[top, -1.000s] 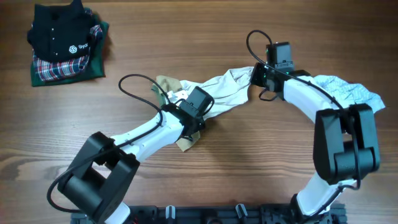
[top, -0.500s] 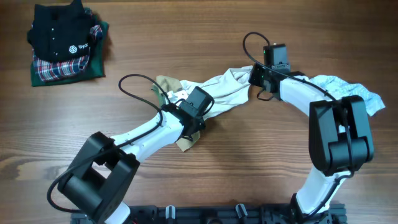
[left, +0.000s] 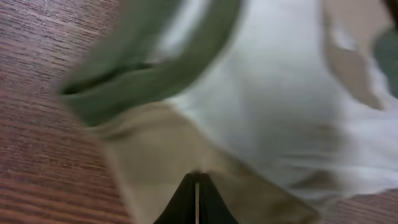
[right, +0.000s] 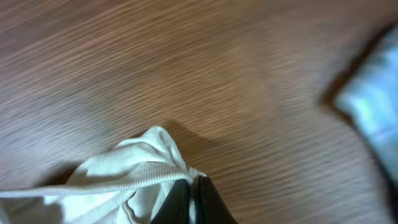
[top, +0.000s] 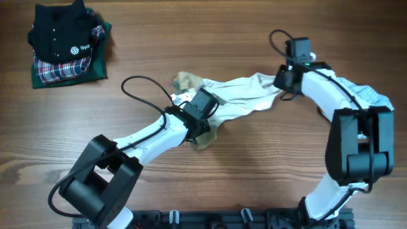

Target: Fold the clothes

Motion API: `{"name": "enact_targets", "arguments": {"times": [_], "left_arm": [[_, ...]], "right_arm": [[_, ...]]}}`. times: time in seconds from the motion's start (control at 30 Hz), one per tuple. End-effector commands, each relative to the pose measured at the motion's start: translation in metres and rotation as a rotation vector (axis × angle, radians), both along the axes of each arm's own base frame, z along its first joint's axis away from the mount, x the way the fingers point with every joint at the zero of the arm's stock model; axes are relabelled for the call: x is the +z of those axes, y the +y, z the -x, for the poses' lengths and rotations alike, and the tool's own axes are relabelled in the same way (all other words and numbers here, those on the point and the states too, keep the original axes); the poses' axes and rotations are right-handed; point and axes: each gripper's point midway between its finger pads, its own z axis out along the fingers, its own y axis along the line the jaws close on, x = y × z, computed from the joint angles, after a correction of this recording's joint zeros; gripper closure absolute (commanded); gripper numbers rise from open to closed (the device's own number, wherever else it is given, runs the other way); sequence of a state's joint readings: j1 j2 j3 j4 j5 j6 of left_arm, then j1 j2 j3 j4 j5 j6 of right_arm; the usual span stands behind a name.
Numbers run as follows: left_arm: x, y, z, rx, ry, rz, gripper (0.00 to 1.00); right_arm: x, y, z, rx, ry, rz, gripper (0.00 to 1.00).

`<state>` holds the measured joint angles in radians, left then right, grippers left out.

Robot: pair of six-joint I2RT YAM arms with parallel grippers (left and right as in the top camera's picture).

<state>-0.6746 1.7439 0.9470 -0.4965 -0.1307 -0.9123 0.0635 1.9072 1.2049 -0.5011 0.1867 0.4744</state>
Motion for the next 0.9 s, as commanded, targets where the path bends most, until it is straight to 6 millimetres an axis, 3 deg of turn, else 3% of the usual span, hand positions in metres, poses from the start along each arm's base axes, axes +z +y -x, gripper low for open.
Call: {"name": "enact_targets", "arguments": {"times": [0.0, 0.03, 0.1, 0.13, 0.17, 0.2, 0.23, 0.3, 0.4, 0.5, 0.57, 0.63, 0.7, 0.77, 0.87], "left_arm": [[-0.007, 0.005, 0.003, 0.016, 0.008, -0.023, 0.96], [-0.007, 0.005, 0.003, 0.016, 0.008, -0.023, 0.96], [-0.007, 0.005, 0.003, 0.016, 0.008, -0.023, 0.96], [-0.007, 0.005, 0.003, 0.016, 0.008, -0.023, 0.96], [-0.007, 0.005, 0.004, 0.015, 0.009, -0.024, 0.96], [-0.007, 0.005, 0.003, 0.015, 0.008, -0.024, 0.96], [-0.007, 0.005, 0.003, 0.016, 0.008, -0.023, 0.96], [-0.007, 0.005, 0.003, 0.015, 0.008, -0.023, 0.96], [-0.001, 0.004, 0.008, 0.007, 0.023, -0.009, 0.96], [0.025, 0.006, 0.013, -0.019, 0.0, 0.012, 0.96], [0.047, 0.015, -0.001, -0.007, -0.09, 0.006, 0.96], [0.058, 0.029, -0.023, 0.043, -0.163, 0.012, 0.84], [0.064, 0.045, -0.046, 0.044, -0.215, 0.01, 0.81], [0.062, 0.053, -0.049, 0.019, -0.197, 0.022, 0.82], [0.06, 0.037, -0.04, -0.098, -0.139, 0.112, 0.87]], "right_arm": [[0.026, -0.006, -0.02, -0.005, -0.11, -0.048, 0.96], [0.034, 0.005, -0.034, 0.073, -0.167, -0.083, 0.96], [0.044, 0.007, -0.051, 0.096, -0.243, -0.085, 0.96], [0.048, 0.002, -0.055, 0.082, -0.266, -0.06, 0.79], [0.049, -0.003, -0.056, 0.067, -0.275, -0.033, 0.32], [0.048, -0.004, -0.054, 0.068, -0.261, -0.03, 0.13], [0.046, -0.003, -0.049, 0.071, -0.234, -0.035, 0.01], [0.048, 0.005, -0.035, 0.084, -0.179, -0.078, 0.0], [0.06, 0.035, 0.004, 0.166, -0.07, -0.239, 0.01], [0.053, 0.066, 0.028, 0.324, 0.009, -0.339, 0.07], [0.048, 0.091, 0.04, 0.425, 0.032, -0.398, 0.11], [0.046, 0.11, 0.051, 0.506, 0.06, -0.406, 0.12], [0.045, 0.129, 0.06, 0.563, 0.084, -0.403, 0.13], [0.042, 0.131, 0.063, 0.524, 0.1, -0.389, 0.16], [0.037, 0.107, 0.052, 0.424, 0.087, -0.259, 0.16]]}}
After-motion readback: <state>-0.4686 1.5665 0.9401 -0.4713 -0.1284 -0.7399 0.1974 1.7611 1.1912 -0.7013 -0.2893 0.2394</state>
